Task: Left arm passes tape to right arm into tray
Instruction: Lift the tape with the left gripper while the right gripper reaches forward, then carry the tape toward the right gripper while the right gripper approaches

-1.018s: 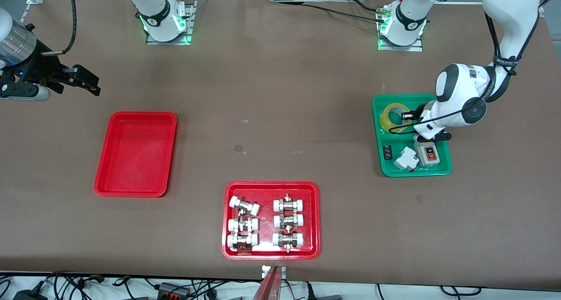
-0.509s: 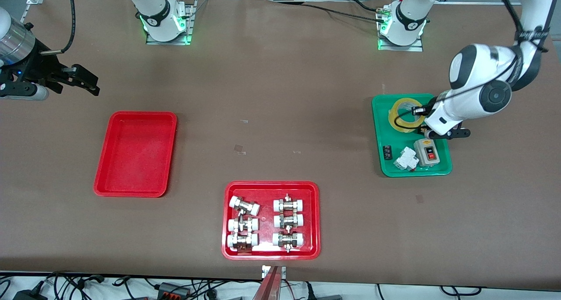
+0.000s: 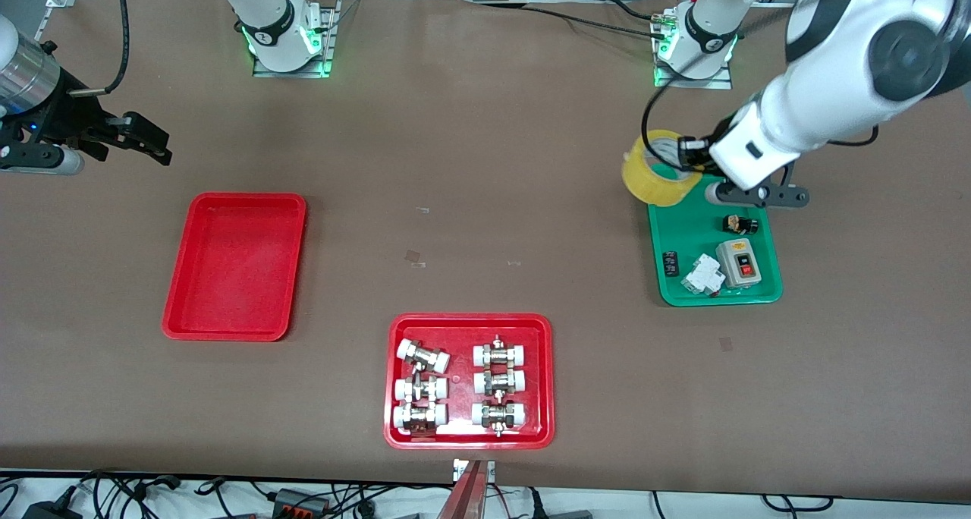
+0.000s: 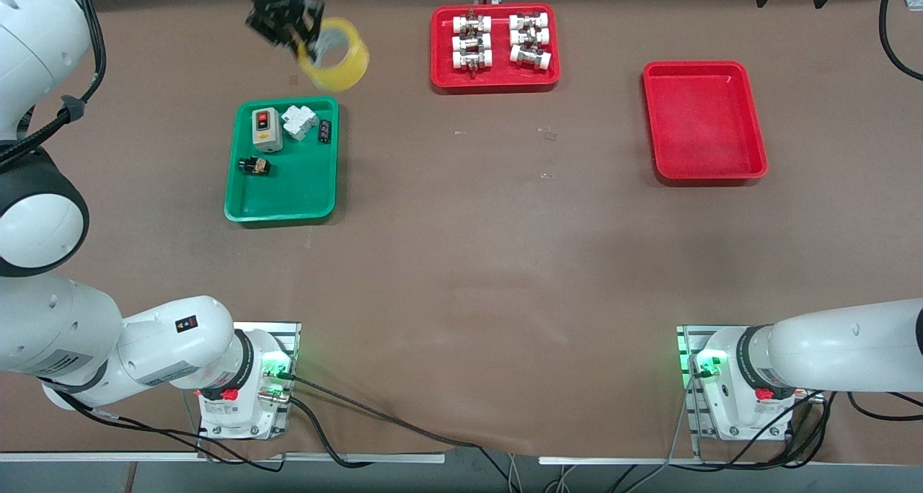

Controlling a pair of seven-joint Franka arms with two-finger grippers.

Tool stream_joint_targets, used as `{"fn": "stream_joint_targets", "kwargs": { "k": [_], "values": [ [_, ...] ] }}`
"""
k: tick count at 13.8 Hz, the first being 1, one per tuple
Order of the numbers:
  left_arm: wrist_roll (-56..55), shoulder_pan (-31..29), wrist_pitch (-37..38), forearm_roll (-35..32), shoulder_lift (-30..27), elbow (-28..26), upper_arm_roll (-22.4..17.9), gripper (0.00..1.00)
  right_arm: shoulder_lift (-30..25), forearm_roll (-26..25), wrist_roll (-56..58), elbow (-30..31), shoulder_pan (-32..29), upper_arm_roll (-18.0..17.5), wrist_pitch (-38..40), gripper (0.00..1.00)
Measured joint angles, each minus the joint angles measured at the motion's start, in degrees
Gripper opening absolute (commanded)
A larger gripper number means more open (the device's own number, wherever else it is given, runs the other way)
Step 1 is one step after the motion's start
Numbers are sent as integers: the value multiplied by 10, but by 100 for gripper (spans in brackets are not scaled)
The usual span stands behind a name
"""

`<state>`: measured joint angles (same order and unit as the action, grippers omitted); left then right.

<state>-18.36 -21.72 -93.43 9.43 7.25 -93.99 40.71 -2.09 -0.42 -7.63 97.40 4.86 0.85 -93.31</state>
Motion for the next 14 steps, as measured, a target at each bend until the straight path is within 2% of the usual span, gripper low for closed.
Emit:
{"fn": "stream_joint_targets", "kwargs": {
  "k": [4, 6, 8, 11, 14],
  "values": [
    [-142, 22, -59, 57, 40, 6, 4, 1, 20, 3, 1, 1, 0, -2, 21, 100],
    [-246, 63, -108, 76, 58, 7, 5, 0, 34, 29, 9, 1, 1, -3, 23, 100],
    [-368, 130, -210, 78, 90, 7, 6, 0, 49, 68, 42, 2, 0, -3, 23, 100],
    [-484, 214, -405, 78, 177, 5, 6, 0, 59, 139, 93, 1, -10, 1, 23, 100],
    [-646, 277, -523, 78, 238, 9, 4, 0, 62, 245, 131, 1, -32, 3, 24, 100]
  ]
}}
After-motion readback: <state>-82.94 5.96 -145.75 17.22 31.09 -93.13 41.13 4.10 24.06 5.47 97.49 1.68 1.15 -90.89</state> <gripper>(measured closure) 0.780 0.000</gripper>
